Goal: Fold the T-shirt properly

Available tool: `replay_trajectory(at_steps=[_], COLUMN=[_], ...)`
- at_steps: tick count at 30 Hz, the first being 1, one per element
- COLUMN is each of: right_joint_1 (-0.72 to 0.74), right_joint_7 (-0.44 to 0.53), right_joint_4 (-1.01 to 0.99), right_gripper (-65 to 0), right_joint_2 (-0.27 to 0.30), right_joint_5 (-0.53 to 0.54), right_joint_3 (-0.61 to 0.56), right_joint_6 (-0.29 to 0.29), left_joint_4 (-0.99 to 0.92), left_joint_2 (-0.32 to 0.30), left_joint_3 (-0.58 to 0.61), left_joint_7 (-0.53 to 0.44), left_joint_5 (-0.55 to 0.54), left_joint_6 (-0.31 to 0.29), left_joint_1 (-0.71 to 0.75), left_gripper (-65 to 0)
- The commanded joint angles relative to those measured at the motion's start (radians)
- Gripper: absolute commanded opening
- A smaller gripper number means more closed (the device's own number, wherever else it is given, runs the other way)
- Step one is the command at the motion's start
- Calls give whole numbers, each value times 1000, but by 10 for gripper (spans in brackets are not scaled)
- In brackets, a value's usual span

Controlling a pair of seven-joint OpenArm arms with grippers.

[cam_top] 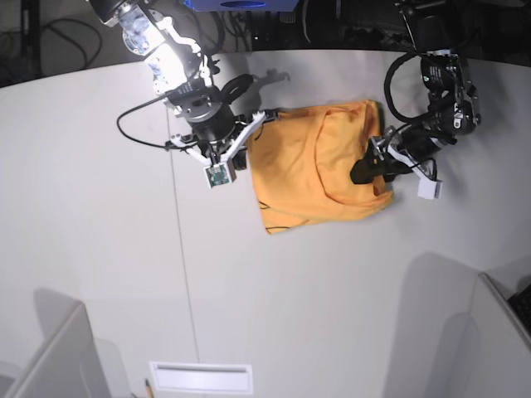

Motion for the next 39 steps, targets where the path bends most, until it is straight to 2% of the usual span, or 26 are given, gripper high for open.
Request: replay_trajectory(at_steps=[1, 6, 7, 13, 19, 25, 28, 31, 35, 39], right_joint_1=[7, 6, 1, -53, -111, -160, -186, -211, -240, -277], right_joint_7=[25, 25, 25, 27, 27, 27, 27, 27, 27, 27], right_joint_4=[22, 23, 23, 30, 36, 36, 36, 37, 37, 51], right_gripper=[-650, -650, -650, -650, -650, -650, -650, -650, -650, -650], right_joint_2=[0, 0, -2, -29, -79, -102, -115, -181, -252, -273], right_joint_5=[-7, -7, -7, -4, -4, -3, -3, -3, -3, -3], right_joint_3=[3, 14, 37, 192, 399, 567, 622, 728, 832, 858], right_joint_6=[2, 0, 0, 0, 2, 5, 5, 6, 6, 6], left_joint_4=[-5, -5, -3, 34, 65, 58, 58, 60, 61, 63], left_joint_2=[-8, -5, -5, -10, -10, -8, -10, -10, -20, -54], left_joint_3=[1, 3, 4, 169, 393, 627, 746, 873, 1048, 1235], left_joint_7=[62, 63, 63, 63, 63, 63, 59, 56, 49, -32], left_joint_5=[74, 166, 185, 352, 588, 714, 749, 755, 757, 757], left_joint_6=[26, 26, 26, 26, 26, 20, 19, -4, -6, -8], left_joint_1=[14, 7, 4, -35, -113, -203, -250, -305, -383, -449], left_gripper=[-308, -638, -650, -650, -650, -650, -650, -650, -650, -650])
